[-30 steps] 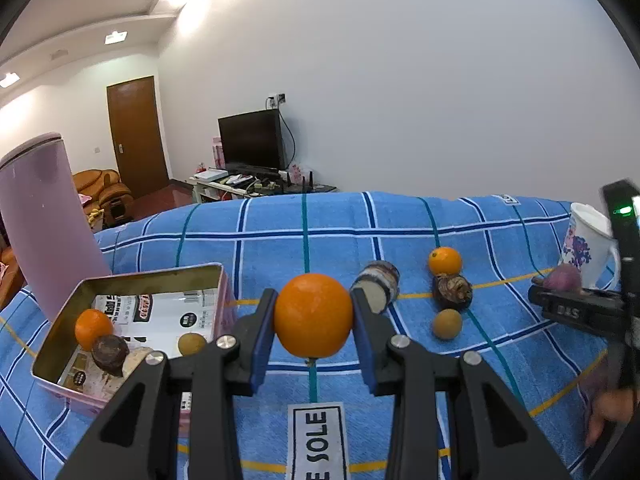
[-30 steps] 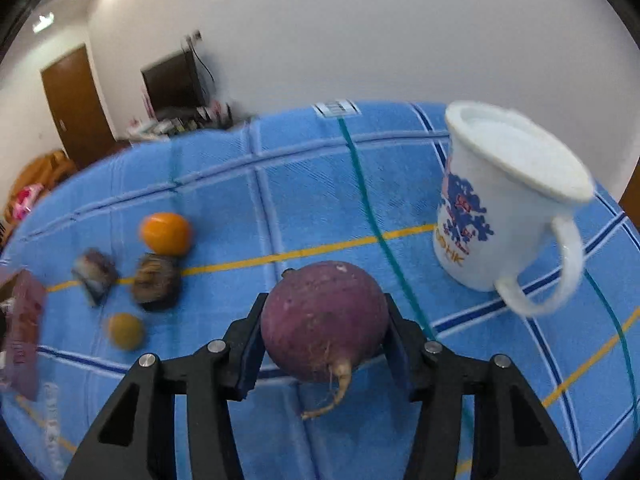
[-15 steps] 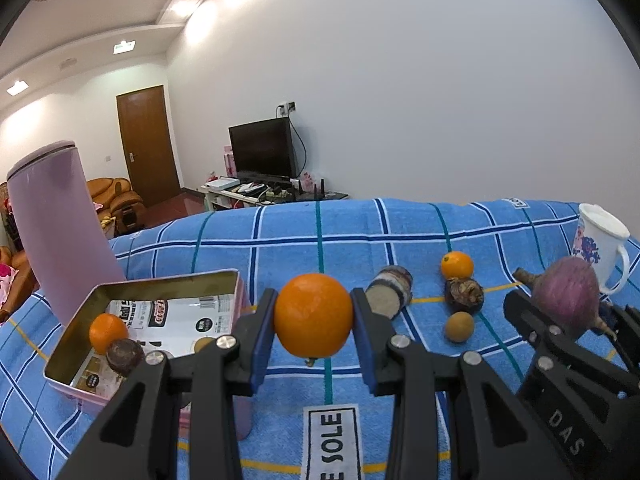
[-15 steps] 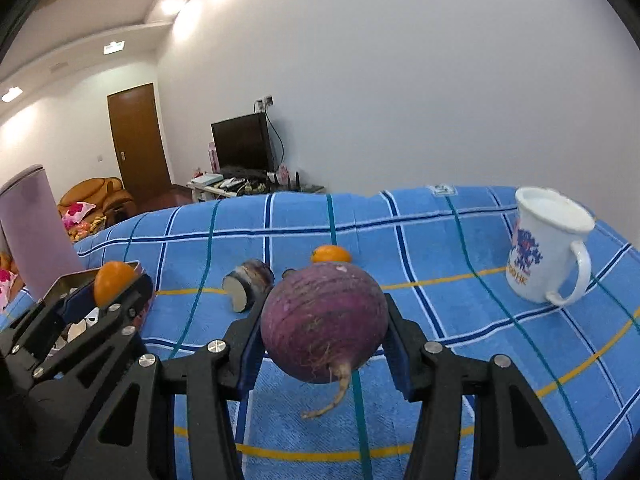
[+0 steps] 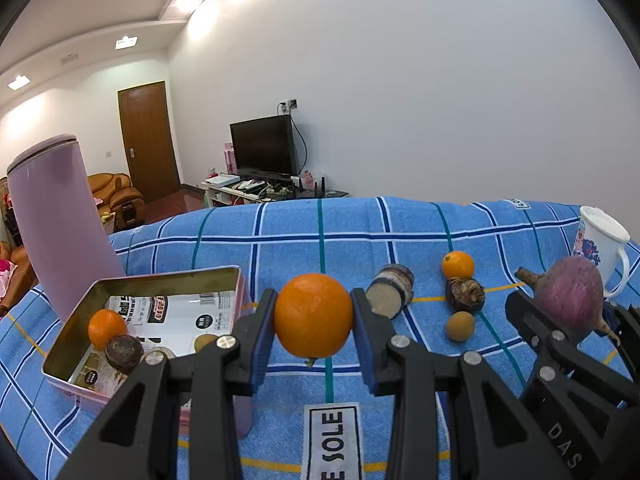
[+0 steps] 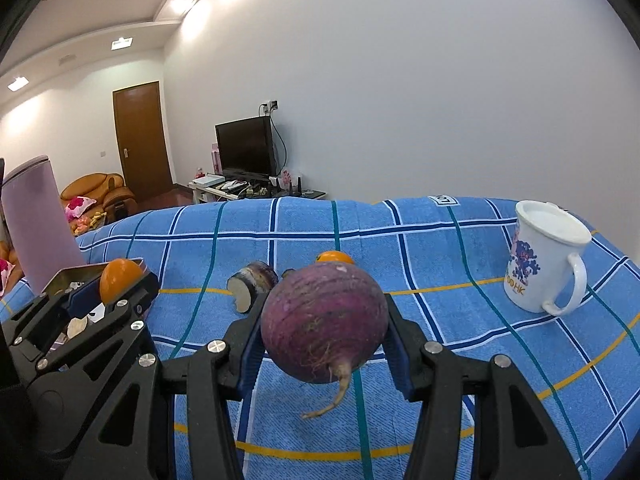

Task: Organize fruits
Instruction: 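Lift the orange with the left tool while the right tool lifts the purple turnip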

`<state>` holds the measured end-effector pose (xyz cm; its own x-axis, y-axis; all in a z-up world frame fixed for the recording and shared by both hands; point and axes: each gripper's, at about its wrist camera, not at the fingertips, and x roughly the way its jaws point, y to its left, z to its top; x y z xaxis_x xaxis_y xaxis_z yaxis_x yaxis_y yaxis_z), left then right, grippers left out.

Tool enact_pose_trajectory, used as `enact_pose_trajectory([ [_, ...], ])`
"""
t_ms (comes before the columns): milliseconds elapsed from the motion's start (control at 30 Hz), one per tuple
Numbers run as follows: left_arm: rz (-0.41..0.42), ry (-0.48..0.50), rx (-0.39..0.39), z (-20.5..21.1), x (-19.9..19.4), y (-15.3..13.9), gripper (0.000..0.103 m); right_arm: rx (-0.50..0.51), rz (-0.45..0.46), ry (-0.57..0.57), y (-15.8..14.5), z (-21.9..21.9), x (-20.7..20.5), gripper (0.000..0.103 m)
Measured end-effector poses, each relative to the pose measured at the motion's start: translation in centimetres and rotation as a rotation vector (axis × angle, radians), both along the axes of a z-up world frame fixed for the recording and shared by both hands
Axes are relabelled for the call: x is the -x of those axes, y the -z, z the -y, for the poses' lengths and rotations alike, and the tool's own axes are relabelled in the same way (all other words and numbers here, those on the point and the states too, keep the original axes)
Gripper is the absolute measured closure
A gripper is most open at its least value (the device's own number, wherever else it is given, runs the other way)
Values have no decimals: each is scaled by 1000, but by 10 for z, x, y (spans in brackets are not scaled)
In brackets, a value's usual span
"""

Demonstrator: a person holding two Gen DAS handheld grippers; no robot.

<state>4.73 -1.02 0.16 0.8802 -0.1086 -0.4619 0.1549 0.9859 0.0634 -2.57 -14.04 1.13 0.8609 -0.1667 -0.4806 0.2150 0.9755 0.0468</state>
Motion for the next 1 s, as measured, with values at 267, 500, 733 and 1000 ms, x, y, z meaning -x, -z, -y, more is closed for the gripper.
enact_pose_trajectory([
  [267,-2,0,2,0,0,0,65,0,-1,0,0,1,0,49],
  [500,-2,0,2,-1,0,0,65,-2,-3,0,0,1,-1,49],
  [733,-3,0,3,-1,0,0,65,-3,-4,0,0,2,-2,49],
  [1000,-2,-2,3,-2,0,0,65,-2,-3,0,0,2,-2,49],
])
